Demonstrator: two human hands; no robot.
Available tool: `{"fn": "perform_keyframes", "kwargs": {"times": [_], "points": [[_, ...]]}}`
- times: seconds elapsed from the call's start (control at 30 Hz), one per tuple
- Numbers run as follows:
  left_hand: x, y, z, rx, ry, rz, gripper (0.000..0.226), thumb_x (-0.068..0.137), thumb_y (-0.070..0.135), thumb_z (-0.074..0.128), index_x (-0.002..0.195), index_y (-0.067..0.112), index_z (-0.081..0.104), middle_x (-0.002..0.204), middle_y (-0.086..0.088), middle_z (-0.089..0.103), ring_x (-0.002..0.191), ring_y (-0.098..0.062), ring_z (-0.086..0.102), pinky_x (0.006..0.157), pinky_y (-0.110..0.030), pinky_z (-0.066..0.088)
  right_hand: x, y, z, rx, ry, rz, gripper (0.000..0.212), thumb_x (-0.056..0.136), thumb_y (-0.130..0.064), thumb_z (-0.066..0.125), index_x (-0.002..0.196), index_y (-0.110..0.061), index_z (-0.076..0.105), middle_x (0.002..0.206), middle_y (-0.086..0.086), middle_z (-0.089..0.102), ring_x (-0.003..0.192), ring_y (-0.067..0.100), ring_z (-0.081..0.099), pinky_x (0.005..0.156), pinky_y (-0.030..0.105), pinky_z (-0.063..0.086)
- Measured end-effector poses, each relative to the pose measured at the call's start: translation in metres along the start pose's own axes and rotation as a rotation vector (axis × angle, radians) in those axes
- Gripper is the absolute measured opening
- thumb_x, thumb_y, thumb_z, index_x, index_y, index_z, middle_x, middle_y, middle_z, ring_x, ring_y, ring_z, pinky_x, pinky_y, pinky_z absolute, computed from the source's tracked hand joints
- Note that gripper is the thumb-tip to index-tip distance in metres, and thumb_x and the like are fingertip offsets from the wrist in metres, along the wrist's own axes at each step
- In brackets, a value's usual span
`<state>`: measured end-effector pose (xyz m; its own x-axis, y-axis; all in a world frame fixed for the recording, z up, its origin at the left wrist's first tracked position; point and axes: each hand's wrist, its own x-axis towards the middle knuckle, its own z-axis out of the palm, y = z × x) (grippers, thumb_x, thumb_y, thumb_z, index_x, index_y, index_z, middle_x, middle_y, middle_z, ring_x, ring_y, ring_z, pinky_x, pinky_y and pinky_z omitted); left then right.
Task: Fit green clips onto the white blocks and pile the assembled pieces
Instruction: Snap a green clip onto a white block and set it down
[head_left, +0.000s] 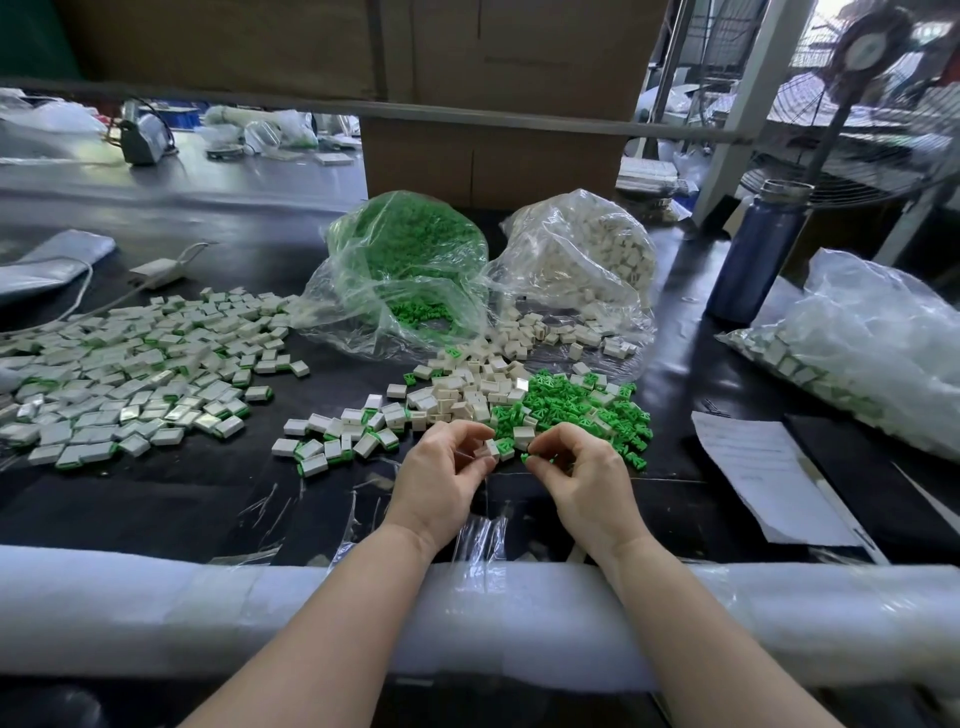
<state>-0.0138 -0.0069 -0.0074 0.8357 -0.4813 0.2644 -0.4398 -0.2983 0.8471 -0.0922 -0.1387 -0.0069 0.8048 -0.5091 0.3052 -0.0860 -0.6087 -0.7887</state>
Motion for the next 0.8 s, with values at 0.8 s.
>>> {"fn": "perform_keyframes", "kwargs": {"times": [0.8], "points": [[-0.0009, -0.0011, 0.0019, 0.006, -0.06, -0.023, 0.019, 0.08, 0.008, 0.07, 0.084, 0.025, 0.06, 0.076, 0.011, 0.062, 0.073, -0.004, 0.059, 0.074, -0.01, 0.047, -0.0015, -0.0029, -0.0005, -0.07, -0.013, 0.024, 0.008, 0.08, -0.013, 0.071, 0.077, -0.016, 0.064, 0.074, -0.005, 0.064, 0.071, 0.014, 0.056, 0.073, 0.033, 0.048]]}}
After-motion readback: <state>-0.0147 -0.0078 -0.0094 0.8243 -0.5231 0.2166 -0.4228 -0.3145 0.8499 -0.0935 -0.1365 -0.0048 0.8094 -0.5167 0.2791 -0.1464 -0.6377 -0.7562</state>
